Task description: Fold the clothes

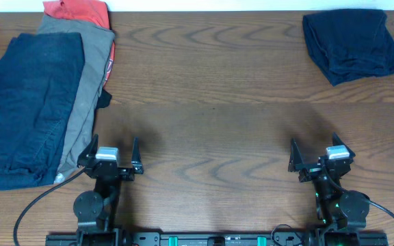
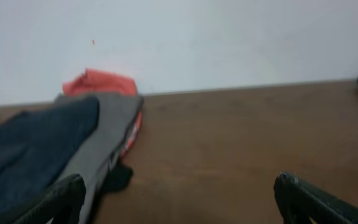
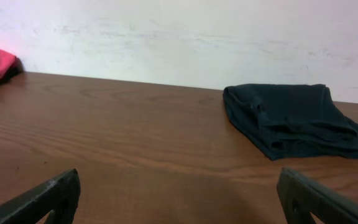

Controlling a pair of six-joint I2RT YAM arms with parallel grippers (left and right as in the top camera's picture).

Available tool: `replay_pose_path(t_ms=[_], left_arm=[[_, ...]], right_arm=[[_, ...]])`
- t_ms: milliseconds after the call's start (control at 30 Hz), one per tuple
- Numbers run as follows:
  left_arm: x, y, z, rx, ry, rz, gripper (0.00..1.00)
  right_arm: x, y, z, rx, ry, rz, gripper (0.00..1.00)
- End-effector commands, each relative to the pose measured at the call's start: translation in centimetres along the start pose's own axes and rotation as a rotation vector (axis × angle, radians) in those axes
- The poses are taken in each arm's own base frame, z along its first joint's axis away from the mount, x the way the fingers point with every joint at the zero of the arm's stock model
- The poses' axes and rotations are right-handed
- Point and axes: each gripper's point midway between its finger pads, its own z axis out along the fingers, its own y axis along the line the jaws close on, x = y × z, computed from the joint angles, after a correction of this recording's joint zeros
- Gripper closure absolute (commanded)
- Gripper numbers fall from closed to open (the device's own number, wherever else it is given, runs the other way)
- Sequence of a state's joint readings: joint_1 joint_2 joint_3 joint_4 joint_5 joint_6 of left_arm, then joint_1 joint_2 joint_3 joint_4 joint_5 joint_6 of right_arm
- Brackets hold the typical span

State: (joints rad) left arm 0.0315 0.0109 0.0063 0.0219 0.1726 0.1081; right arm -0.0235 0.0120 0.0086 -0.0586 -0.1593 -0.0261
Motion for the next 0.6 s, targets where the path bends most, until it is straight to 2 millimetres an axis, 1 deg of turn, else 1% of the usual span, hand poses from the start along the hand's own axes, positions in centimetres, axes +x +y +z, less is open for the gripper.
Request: replay_pose_path(t_ms=[0,67,567], left_arm=[[1.03,0.04,-0.05,-0.005,0.039,0.022,0.02],[1.9,-0.07,-0.1,0.001,0.074,0.016,0.02],[1.88,-0.11,-0.08,0.003,0.074,0.007,0.02]], right_arm=[[0.05,0.19,0.0,-0.006,-0.002,0.002,0.01],[0.05,0.19,0.0,-0.006,-0.002,0.002,0.01],[0.05,0.19,0.0,-0.006,-0.002,0.002,0.01]])
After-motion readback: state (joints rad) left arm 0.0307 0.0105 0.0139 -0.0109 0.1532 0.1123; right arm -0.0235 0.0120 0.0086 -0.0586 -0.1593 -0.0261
